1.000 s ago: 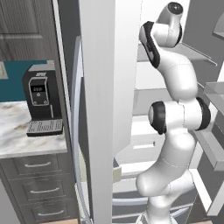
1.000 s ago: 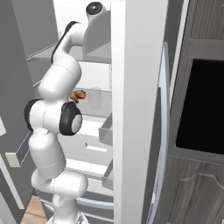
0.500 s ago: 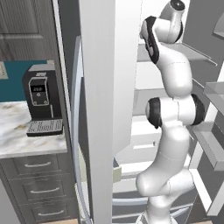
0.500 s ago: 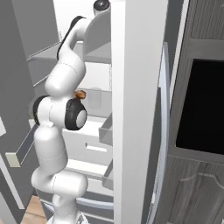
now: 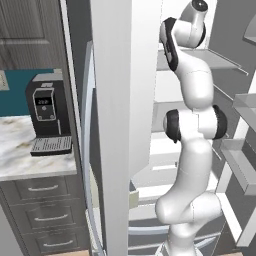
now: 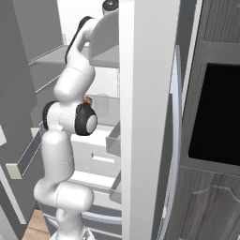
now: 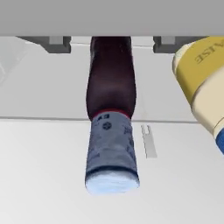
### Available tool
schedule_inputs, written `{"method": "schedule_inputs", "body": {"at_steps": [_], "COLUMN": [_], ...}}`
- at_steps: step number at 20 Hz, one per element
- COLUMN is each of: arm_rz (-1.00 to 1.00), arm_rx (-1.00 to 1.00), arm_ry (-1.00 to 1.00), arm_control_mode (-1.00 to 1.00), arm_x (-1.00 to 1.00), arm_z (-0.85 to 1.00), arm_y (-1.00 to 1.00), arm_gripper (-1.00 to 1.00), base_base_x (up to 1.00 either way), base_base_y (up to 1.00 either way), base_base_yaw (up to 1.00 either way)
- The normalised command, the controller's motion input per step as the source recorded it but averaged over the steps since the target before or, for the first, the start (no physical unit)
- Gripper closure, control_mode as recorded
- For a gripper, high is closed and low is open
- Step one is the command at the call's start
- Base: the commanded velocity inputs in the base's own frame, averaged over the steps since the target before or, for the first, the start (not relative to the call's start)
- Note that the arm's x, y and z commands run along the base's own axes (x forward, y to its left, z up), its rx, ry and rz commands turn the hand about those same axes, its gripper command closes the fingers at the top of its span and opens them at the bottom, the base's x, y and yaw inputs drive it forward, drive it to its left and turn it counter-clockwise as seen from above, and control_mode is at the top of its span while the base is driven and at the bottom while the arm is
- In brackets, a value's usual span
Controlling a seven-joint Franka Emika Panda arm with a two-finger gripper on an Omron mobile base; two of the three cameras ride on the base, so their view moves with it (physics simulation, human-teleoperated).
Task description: Place the condiment bottle and mayonnaise from the counter to the top shelf of the fridge. If the existing items in the fridge are on the top shelf, move them to other shelves.
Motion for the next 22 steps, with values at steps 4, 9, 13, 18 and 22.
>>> {"method": "schedule_inputs", "body": {"at_steps": [4,9,13,18,22], "arm_rz": [0.00,0.00,0.00,0.00,0.00], "arm_rx": [0.00,0.00,0.00,0.00,0.00], "arm_ry": [0.00,0.00,-0.07,-0.27,-0.40], "arm_control_mode": [-1.00,-1.00,-1.00,-1.00,-1.00], "arm_x": [0.07,0.00,-0.58,-1.00,-0.90], "arm_z": [0.00,0.00,0.00,0.00,0.01], "arm_y": [0.00,0.00,0.00,0.09,0.20], "arm_gripper": [-1.00,-1.00,-1.00,-1.00,-1.00], "base_base_x": [0.00,0.00,0.00,0.00,0.00], "base_base_y": [0.00,0.00,0.00,0.00,0.00], "base_base_yaw": [0.00,0.00,0.00,0.00,0.00]}}
